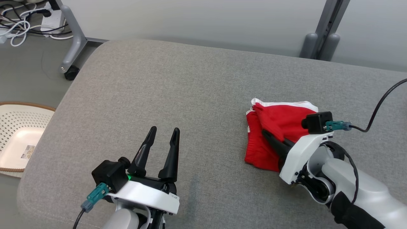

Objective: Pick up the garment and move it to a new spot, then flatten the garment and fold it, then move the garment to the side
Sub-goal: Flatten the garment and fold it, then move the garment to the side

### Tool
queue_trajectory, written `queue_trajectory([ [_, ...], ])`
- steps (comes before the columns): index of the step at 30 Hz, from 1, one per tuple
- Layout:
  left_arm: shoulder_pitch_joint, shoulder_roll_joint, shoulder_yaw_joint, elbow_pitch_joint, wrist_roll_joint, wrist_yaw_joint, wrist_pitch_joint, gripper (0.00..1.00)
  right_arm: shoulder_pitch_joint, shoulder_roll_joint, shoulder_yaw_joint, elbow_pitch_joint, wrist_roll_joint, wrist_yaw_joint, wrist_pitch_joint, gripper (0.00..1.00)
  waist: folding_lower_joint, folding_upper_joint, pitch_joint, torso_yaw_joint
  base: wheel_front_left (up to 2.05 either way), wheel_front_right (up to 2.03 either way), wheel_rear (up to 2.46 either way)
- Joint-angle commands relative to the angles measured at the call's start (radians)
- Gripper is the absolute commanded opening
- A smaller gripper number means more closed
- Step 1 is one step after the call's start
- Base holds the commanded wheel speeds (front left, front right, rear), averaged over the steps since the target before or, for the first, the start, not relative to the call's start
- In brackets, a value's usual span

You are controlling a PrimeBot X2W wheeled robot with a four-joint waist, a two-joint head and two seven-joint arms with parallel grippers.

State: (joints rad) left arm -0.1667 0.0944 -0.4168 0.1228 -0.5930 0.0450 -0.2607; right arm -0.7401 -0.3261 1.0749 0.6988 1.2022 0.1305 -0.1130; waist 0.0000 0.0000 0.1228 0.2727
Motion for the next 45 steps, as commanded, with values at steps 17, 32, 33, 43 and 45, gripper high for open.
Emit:
queue_trajectory([
  [17,0.065,0.043,0.107,-0.047,0.021,0.023,-0.003,1.00,0.091,-0.215,-0.176,-0.388,-0.031,0.000,-0.147,1.00,0.0000,0.0000,-0.071,-0.244,0.00,0.00,0.00],
  [32,0.175,0.023,0.258,-0.156,0.151,0.049,-0.003,1.00,0.567,-0.094,-0.829,-0.656,-0.554,0.001,-0.152,1.00,0.0000,0.0000,-0.080,-0.322,0.00,0.00,0.00],
  [33,0.178,0.021,0.270,-0.163,0.167,0.052,-0.003,1.00,0.593,-0.074,-0.860,-0.669,-0.600,0.001,-0.152,1.00,0.0000,0.0000,-0.077,-0.321,0.00,0.00,0.00],
  [43,0.193,-0.024,0.335,-0.151,0.286,0.017,-0.003,1.00,0.688,0.050,-0.968,-0.648,-0.809,0.000,-0.153,1.00,0.0000,0.0000,-0.055,-0.311,0.00,0.00,0.00],
  [45,0.187,-0.030,0.338,-0.149,0.295,0.011,-0.003,1.00,0.673,0.046,-0.970,-0.642,-0.807,0.000,-0.153,1.00,0.0000,0.0000,-0.052,-0.309,0.00,0.00,0.00],
])
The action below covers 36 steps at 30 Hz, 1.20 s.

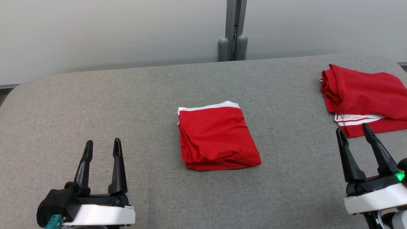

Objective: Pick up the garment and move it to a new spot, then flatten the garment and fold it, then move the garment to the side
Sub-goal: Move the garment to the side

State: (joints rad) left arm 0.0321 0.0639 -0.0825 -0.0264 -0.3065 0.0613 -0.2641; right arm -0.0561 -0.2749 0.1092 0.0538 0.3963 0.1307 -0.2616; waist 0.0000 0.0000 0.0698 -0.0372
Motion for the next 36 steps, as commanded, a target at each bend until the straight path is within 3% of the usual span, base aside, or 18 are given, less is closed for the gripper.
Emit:
queue_trajectory([
  [1,-0.016,-0.001,0.005,0.002,0.012,-0.009,0.000,1.00,-0.016,-0.011,-0.004,0.006,0.000,0.000,-0.004,1.00,0.0000,0.0000,0.002,0.003,0.00,0.00,0.00],
  [9,-0.028,-0.010,-0.001,0.021,0.027,-0.024,0.000,1.00,-0.047,-0.025,0.030,0.063,0.015,0.000,-0.004,1.00,0.0000,0.0000,0.001,0.023,0.00,0.00,0.00],
  [15,-0.056,-0.011,-0.032,0.037,0.016,-0.029,0.000,1.00,-0.217,-0.053,0.183,0.264,0.176,0.000,0.035,1.00,0.0000,0.0000,0.027,0.068,0.00,0.00,0.00],
  [19,-0.068,-0.011,-0.045,0.043,0.008,-0.026,0.000,1.00,-0.302,-0.059,0.265,0.356,0.288,0.000,0.116,1.00,0.0000,0.0000,0.038,0.098,0.00,0.00,0.00],
  [25,-0.088,-0.012,-0.080,0.052,-0.021,-0.024,0.000,1.00,-0.450,-0.072,0.355,0.520,0.507,0.000,0.322,1.00,0.0000,0.0000,0.056,0.165,0.00,0.00,0.00],
  [36,-0.106,-0.011,-0.112,0.062,-0.037,-0.012,0.001,1.00,-0.595,-0.070,0.394,0.732,0.727,0.000,0.602,1.00,0.0000,0.0000,0.090,0.269,0.00,0.00,0.00],
])
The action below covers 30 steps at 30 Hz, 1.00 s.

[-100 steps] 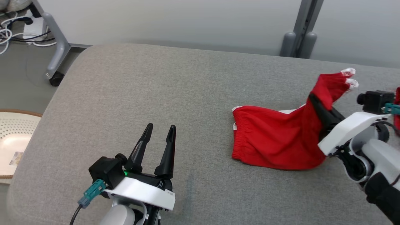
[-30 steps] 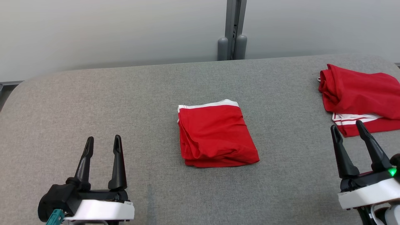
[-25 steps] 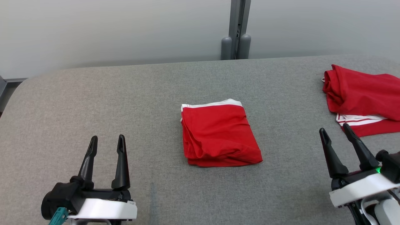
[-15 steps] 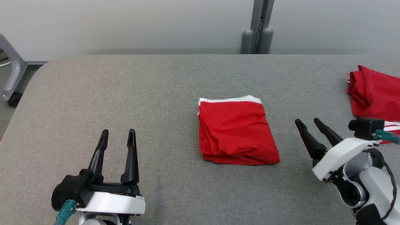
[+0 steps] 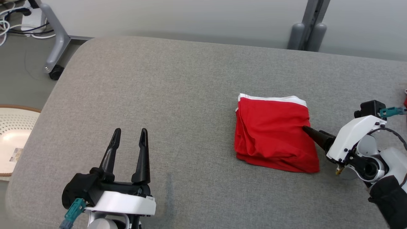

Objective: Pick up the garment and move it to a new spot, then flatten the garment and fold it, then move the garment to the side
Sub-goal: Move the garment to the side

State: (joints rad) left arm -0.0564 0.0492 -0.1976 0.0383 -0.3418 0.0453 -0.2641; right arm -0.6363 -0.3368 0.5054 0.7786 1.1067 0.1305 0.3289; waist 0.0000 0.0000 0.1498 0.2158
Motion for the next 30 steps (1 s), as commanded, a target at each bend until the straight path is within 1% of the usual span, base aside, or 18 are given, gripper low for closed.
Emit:
queue_trajectory([
  [1,-0.017,0.003,0.004,-0.003,-0.002,0.004,0.001,1.00,-0.017,-0.008,-0.004,0.024,0.037,0.001,0.038,1.00,0.0000,0.0000,0.012,0.022,0.00,0.00,0.00],
  [4,-0.014,0.003,0.004,-0.004,-0.007,0.007,0.000,1.00,-0.024,-0.003,0.012,0.066,0.071,0.001,0.119,1.00,0.0000,0.0000,0.015,0.036,0.00,0.00,0.00],
  [6,-0.014,0.003,0.002,-0.004,-0.009,0.008,0.001,1.00,-0.026,0.009,0.012,0.074,0.100,0.001,0.148,1.00,0.0000,0.0000,0.017,0.041,0.00,0.00,0.00],
  [7,-0.015,0.003,0.001,-0.004,-0.011,0.007,0.000,1.00,-0.028,0.009,0.009,0.078,0.108,0.001,0.147,0.76,0.0000,0.0000,0.017,0.043,0.00,0.00,0.00],
  [8,-0.016,0.003,0.000,-0.003,-0.011,0.008,0.000,1.00,-0.028,0.008,0.013,0.084,0.108,0.000,0.145,0.47,0.0000,0.0000,0.017,0.045,0.00,0.00,0.00],
  [9,-0.016,0.003,-0.001,-0.003,-0.011,0.009,0.000,1.00,-0.027,0.009,0.018,0.089,0.110,0.001,0.143,0.28,0.0000,0.0000,0.017,0.046,0.00,0.00,0.00],
  [10,-0.017,0.003,-0.001,-0.002,-0.012,0.010,0.000,1.00,-0.029,0.011,0.020,0.090,0.115,0.001,0.139,0.00,0.0000,0.0000,0.017,0.046,0.00,0.00,0.00],
  [12,-0.017,0.004,0.000,0.000,-0.014,0.012,0.000,1.00,-0.032,0.013,0.025,0.079,0.119,0.001,0.124,0.00,0.0000,0.0000,0.015,0.044,0.00,0.00,0.00],
  [15,-0.013,0.003,0.003,0.000,-0.014,0.011,0.000,1.00,-0.041,0.008,0.038,0.046,0.109,0.001,0.070,0.00,0.0000,0.0000,0.008,0.032,0.00,0.00,0.00],
  [20,-0.018,0.003,-0.005,0.006,-0.008,-0.003,0.001,1.00,-0.060,-0.024,0.090,-0.033,0.073,0.001,-0.018,0.00,0.0000,0.0000,-0.002,-0.010,0.00,0.00,0.00],
  [23,-0.025,0.003,-0.015,0.009,-0.007,-0.009,0.000,1.00,-0.068,-0.065,0.143,-0.100,0.052,0.001,-0.049,0.00,0.0000,0.0000,-0.001,-0.050,0.00,0.00,0.00],
  [27,-0.042,0.003,-0.031,0.013,-0.009,-0.008,0.000,1.00,-0.094,-0.146,0.227,-0.177,0.019,0.001,-0.075,0.00,0.0000,0.0000,0.018,-0.114,0.00,0.00,0.00],
  [28,-0.042,0.003,-0.031,0.013,-0.009,-0.008,0.000,1.00,-0.094,-0.146,0.227,-0.177,0.019,0.001,-0.075,0.00,0.0000,0.0000,0.018,-0.114,0.00,0.00,0.00],
  [30,-0.053,0.003,-0.040,0.014,-0.003,-0.007,0.001,1.00,-0.125,-0.188,0.262,-0.193,0.008,0.001,-0.091,0.00,0.0000,0.0000,0.037,-0.145,0.00,0.00,0.00],
])
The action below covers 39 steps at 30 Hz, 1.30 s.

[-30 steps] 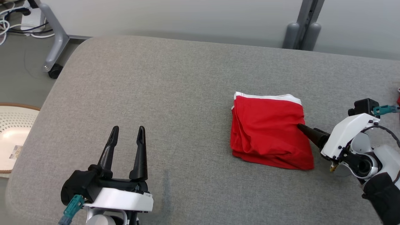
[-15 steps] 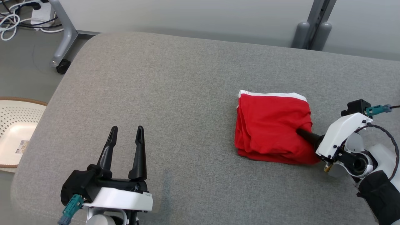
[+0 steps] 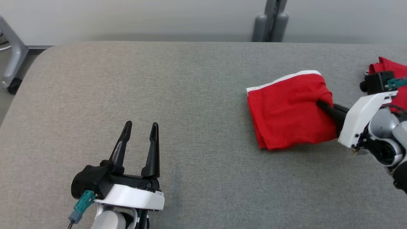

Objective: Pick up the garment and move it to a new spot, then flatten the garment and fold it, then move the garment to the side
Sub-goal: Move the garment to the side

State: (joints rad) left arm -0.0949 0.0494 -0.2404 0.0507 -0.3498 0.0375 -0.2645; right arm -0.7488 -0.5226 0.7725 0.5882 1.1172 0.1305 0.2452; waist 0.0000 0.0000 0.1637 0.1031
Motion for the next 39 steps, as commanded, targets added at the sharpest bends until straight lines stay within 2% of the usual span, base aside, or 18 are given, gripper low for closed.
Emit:
queue_trajectory([
  [1,-0.023,0.003,-0.001,0.003,0.008,0.001,0.001,1.00,-0.029,-0.021,0.013,-0.009,-0.006,0.001,-0.013,0.00,0.0000,0.0000,0.034,-0.047,0.00,0.00,0.00],
  [9,-0.090,0.003,-0.029,0.012,0.037,0.004,0.001,1.00,-0.154,-0.177,0.112,-0.015,0.028,0.000,-0.091,0.00,0.0000,0.0000,0.130,-0.109,0.00,0.00,0.00],
  [17,-0.147,0.003,-0.052,0.008,0.061,0.015,0.001,1.00,-0.272,-0.330,0.175,0.003,0.069,0.000,-0.166,0.00,0.0000,0.0000,0.229,-0.110,0.00,0.00,0.00],
  [24,-0.161,0.003,-0.057,0.004,0.070,0.024,0.001,1.00,-0.338,-0.439,0.253,0.015,0.071,0.000,-0.195,0.00,0.0000,0.0000,0.269,-0.108,0.00,0.00,0.00],
  [27,-0.164,0.003,-0.055,0.007,0.071,0.023,0.001,1.00,-0.359,-0.464,0.300,0.040,0.043,0.000,-0.206,0.00,0.0000,0.0000,0.272,-0.110,0.00,0.00,0.00],
  [29,-0.166,0.003,-0.051,0.010,0.076,0.022,0.001,1.00,-0.375,-0.457,0.326,0.095,0.017,0.000,-0.215,0.00,0.0000,0.0000,0.273,-0.115,0.00,0.00,0.00],
  [33,-0.173,0.003,-0.061,0.018,0.074,0.018,0.001,1.00,-0.387,-0.384,0.353,0.266,-0.012,0.000,-0.219,0.00,0.0000,0.0000,0.272,-0.114,0.00,0.00,0.00],
  [34,-0.177,0.003,-0.065,0.020,0.071,0.017,0.001,1.00,-0.384,-0.361,0.351,0.305,-0.007,0.000,-0.228,0.11,0.0000,0.0000,0.272,-0.110,0.00,0.00,0.00],
  [35,-0.181,0.004,-0.067,0.020,0.070,0.015,0.001,1.00,-0.382,-0.342,0.352,0.341,-0.008,0.000,-0.240,0.44,0.0000,0.0000,0.271,-0.105,0.00,0.00,0.00],
  [36,-0.181,0.004,-0.067,0.020,0.070,0.015,0.001,1.00,-0.382,-0.342,0.352,0.341,-0.008,0.000,-0.240,0.44,0.0000,0.0000,0.271,-0.105,0.00,0.00,0.00],
  [37,-0.182,0.004,-0.067,0.020,0.073,0.016,0.001,1.00,-0.382,-0.308,0.346,0.410,-0.011,0.000,-0.279,1.00,0.0000,0.0000,0.271,-0.097,0.00,0.00,0.00],
  [39,-0.178,0.003,-0.063,0.022,0.074,0.015,0.001,1.00,-0.382,-0.274,0.344,0.478,-0.023,0.000,-0.324,1.00,0.0000,0.0000,0.269,-0.090,0.00,0.00,0.00],
])
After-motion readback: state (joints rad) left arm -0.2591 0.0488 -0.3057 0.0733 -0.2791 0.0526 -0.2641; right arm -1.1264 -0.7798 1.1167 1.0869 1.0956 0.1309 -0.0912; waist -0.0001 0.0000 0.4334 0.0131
